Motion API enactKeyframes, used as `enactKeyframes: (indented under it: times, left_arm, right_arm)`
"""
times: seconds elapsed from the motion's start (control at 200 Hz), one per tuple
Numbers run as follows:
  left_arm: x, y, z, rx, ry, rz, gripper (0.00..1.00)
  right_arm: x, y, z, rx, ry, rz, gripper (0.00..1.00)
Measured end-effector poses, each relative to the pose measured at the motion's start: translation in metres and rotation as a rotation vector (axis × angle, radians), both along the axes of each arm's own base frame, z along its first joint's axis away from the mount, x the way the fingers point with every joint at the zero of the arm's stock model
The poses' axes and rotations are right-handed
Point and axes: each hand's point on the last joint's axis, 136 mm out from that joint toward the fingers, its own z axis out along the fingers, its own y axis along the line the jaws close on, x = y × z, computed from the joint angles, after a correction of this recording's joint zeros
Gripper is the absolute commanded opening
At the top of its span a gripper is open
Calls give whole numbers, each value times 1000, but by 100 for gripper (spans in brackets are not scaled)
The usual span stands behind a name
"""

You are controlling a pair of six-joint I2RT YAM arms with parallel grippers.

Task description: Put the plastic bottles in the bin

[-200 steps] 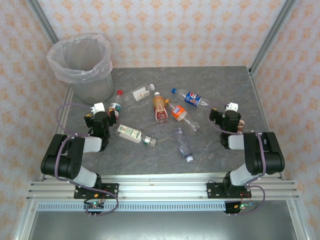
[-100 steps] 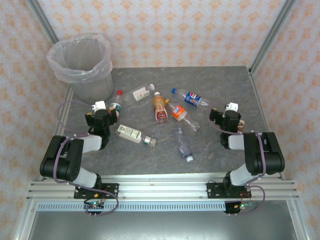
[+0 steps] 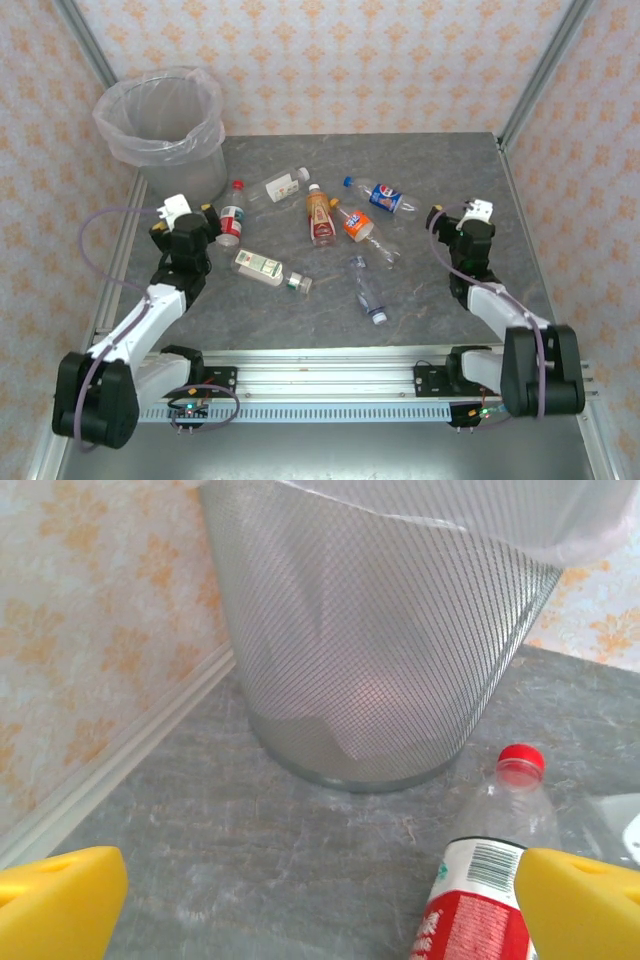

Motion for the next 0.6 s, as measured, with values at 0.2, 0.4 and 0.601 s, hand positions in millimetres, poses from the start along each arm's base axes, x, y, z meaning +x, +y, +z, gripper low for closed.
enactKeyframes:
  times: [0.2,0.4,0.601]
  left_arm:
    - [-16,-7,13,-230,15,78,100]
    - [-40,-24,-18,-420,140,123,100]
    - [-57,-63,-42,-591,239,107,100]
  right_arm:
    - [-21,-5,12,147,-15,-71,99]
    - [-32,-8,-9,207,68,-121,99]
    - [-40,-11,-21,211,133,-156,99]
